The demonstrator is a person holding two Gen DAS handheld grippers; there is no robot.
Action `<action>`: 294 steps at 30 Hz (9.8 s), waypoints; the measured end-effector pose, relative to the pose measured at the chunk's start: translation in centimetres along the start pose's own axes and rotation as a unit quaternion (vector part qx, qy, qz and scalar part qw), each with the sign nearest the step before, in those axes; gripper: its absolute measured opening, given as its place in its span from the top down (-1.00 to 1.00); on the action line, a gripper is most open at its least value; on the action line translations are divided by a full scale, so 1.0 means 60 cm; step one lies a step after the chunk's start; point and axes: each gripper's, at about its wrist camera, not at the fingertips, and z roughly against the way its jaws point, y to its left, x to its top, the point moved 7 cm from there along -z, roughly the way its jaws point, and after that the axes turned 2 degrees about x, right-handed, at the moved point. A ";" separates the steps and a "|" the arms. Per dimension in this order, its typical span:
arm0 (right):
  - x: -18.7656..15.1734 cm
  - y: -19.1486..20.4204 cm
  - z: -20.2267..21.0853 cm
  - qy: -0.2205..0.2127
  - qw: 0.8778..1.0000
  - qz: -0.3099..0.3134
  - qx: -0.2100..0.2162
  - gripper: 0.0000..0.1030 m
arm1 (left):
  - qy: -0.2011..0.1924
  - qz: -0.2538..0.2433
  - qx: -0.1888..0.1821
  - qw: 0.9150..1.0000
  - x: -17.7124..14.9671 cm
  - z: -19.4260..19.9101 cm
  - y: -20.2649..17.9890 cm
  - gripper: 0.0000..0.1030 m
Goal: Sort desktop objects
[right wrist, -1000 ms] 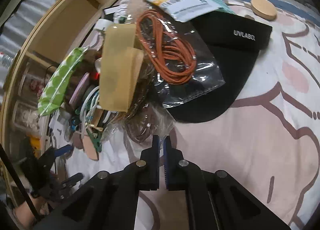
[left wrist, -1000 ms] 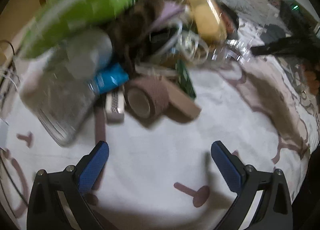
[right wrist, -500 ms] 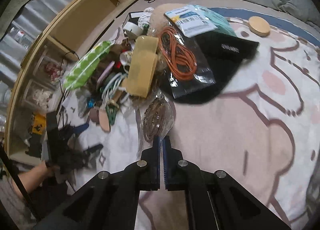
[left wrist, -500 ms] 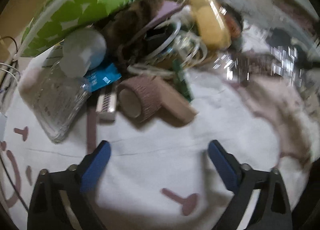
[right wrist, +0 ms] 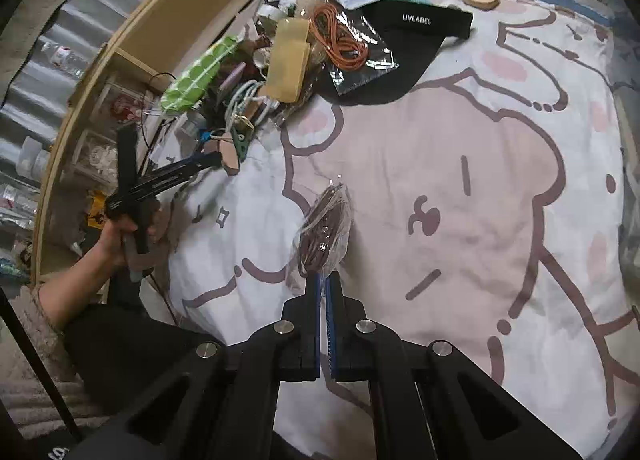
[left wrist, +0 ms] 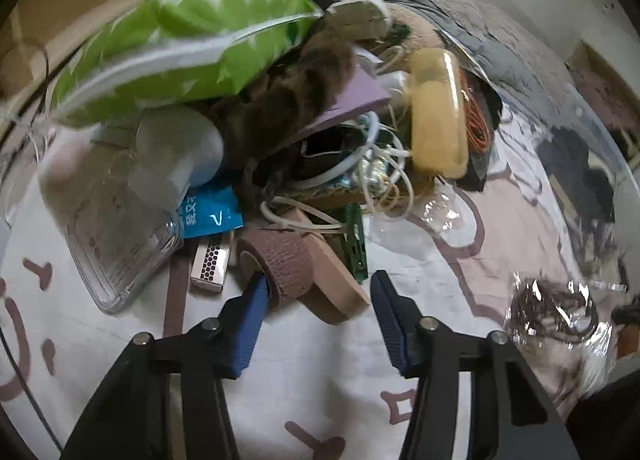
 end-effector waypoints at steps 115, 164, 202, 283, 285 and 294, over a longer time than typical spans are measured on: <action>-0.024 -0.159 -0.040 -0.039 0.967 0.198 -0.155 -1.00 | 0.008 -0.284 -0.013 0.959 -0.132 -0.073 -0.249 -0.95; -0.075 -0.101 -0.133 0.038 0.967 0.204 -0.144 -1.00 | 0.030 -0.238 -0.050 0.970 -0.131 -0.048 -0.272 -0.34; 0.020 -0.097 -0.005 -0.023 0.980 0.125 -0.156 0.21 | 0.031 -0.219 -0.051 0.974 -0.074 -0.003 -0.293 0.17; 0.051 -0.349 0.564 -0.424 0.859 -0.156 -0.239 -0.84 | -0.091 -0.328 -0.256 0.905 0.045 0.153 -0.882 0.17; 0.046 -0.344 0.578 -0.437 0.854 -0.154 -0.236 -0.84 | -0.088 -0.328 -0.261 0.903 0.049 0.144 -0.914 0.17; 0.024 -0.327 0.621 -0.478 0.842 -0.138 -0.209 -0.84 | -0.060 -0.340 -0.270 0.899 0.030 0.093 -1.028 0.17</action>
